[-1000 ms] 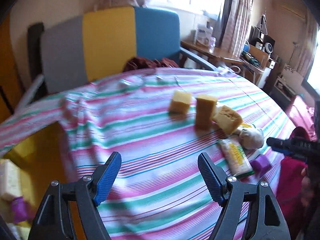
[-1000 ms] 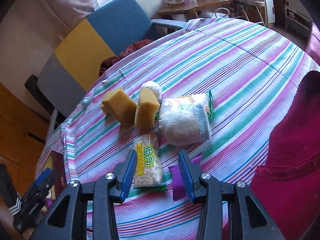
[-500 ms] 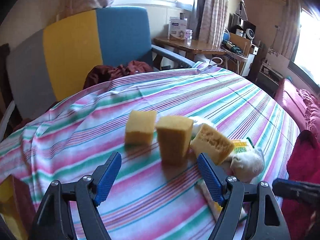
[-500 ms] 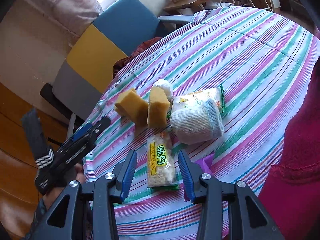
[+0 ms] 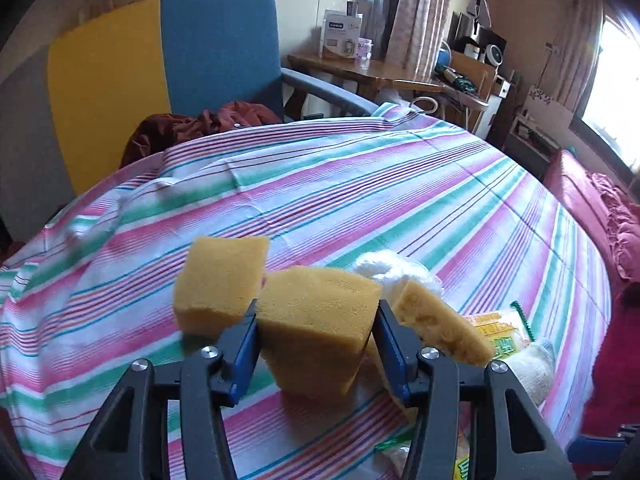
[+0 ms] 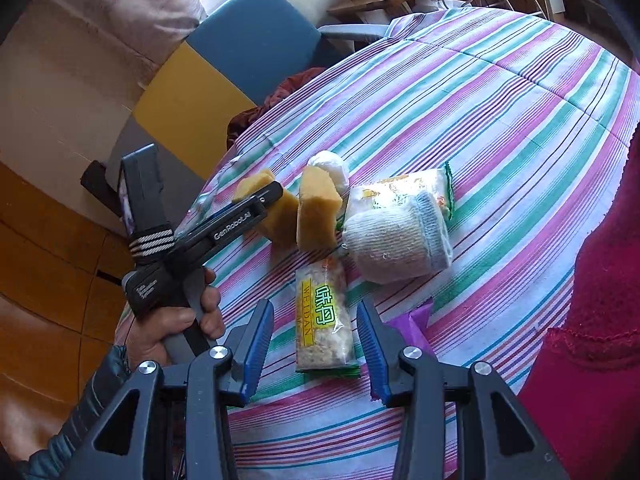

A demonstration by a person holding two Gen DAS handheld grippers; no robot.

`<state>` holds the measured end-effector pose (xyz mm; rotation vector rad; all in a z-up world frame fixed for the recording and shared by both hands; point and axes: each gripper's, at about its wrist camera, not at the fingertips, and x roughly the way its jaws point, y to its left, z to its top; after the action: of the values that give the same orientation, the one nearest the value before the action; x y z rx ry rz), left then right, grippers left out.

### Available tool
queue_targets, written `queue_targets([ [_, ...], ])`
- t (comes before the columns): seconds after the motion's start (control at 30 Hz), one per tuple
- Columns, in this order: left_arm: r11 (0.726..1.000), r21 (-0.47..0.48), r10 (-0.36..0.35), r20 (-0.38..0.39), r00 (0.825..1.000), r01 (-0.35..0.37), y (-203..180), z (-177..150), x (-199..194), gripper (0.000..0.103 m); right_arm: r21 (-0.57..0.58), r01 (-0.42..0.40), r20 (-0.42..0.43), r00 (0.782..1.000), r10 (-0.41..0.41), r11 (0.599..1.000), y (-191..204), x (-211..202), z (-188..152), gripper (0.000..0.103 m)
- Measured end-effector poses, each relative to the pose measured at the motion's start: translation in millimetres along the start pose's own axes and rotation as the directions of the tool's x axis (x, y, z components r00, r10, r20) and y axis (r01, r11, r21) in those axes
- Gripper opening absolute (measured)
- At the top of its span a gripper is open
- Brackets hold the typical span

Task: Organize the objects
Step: 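Grasp a yellow sponge with the left gripper and lift it toward the tray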

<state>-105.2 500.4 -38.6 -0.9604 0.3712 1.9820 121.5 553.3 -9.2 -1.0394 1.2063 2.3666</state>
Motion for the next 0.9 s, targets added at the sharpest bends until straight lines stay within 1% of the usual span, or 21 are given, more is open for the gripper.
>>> queue_targets([
  [0.07,1.000,0.001,-0.002,0.008,1.000,0.002,0,-5,-10,0.051,-0.005,0.004,-0.009,1.000,-0.004,1.000,1,1,0,0.043],
  [0.2,1.000,-0.023,0.010,0.034,0.999,-0.009,11,-23,-46,0.051,-0.033,0.037,-0.042,0.998,-0.038,0.999,6,8,0,0.043],
  [0.37,0.997,-0.075,0.038,0.049,0.998,-0.034,29,-65,-94,0.052,-0.055,0.069,-0.076,0.994,-0.073,0.996,10,14,-1,0.043],
  [0.43,0.994,-0.098,0.058,0.024,0.998,-0.056,37,-83,-103,0.052,-0.045,0.082,-0.067,0.994,-0.085,0.996,9,13,-2,0.043],
  [0.5,0.990,-0.125,0.066,-0.006,0.998,-0.067,45,-102,-110,0.052,-0.014,0.079,-0.043,0.996,-0.080,0.997,4,8,-1,0.043],
  [0.57,0.986,-0.149,0.072,-0.014,0.997,-0.073,51,-120,-121,0.052,0.033,0.073,-0.014,0.997,-0.072,0.997,-3,3,0,0.043],
  [0.6,0.984,-0.165,0.063,-0.008,0.998,-0.063,54,-128,-128,0.052,0.057,0.067,0.006,0.998,-0.068,0.996,-8,-1,0,0.043],
  [0.63,0.983,-0.175,0.055,0.001,0.998,-0.054,55,-132,-135,0.051,0.075,0.060,0.026,0.998,-0.062,0.995,-11,-5,0,0.043],
  [0.7,0.980,-0.190,0.061,0.008,0.998,-0.058,57,-138,-147,0.051,0.087,0.063,0.046,0.997,-0.067,0.994,-12,-8,1,0.043],
  [0.8,0.978,-0.198,0.058,-0.001,0.998,-0.057,59,-145,-154,0.051,0.087,0.102,0.051,0.993,-0.106,0.991,-10,-8,1,0.043],
  [0.9,0.976,-0.213,0.048,-0.001,0.999,-0.048,60,-149,-158,0.051,0.086,0.111,0.040,0.993,-0.115,0.990,-11,-6,2,0.043],
])
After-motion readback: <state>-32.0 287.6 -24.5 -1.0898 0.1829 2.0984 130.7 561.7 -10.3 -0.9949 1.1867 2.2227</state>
